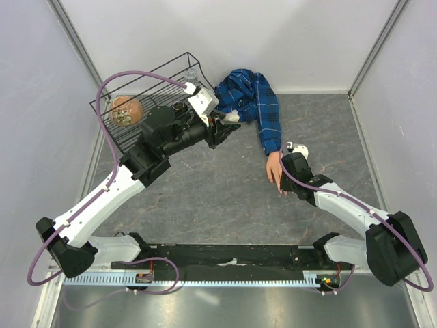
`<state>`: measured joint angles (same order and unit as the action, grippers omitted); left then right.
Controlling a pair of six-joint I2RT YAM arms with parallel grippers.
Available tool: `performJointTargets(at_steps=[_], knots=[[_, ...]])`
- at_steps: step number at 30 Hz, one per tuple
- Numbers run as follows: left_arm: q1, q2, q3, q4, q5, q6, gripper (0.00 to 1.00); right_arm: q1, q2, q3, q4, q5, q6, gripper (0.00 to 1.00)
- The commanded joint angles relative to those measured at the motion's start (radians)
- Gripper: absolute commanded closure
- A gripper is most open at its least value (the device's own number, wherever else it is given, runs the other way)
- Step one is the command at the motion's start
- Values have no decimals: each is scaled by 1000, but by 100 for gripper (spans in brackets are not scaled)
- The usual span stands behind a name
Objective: Paint the nails
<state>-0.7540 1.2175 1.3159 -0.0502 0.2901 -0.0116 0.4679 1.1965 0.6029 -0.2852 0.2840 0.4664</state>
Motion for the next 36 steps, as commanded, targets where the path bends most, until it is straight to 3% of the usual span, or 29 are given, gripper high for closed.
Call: performJointTargets(at_steps=[1,25,36], knots=[[4,2,48,46,11,-25,98,-5,3,9,27,-5,6,100],[4,-18,31,46,7,-30,98,-3,15,61,21,-3,-3,100],[4,-32,19,47,-2,-28,98,-3,-32,-3,-2,-19,25,100]])
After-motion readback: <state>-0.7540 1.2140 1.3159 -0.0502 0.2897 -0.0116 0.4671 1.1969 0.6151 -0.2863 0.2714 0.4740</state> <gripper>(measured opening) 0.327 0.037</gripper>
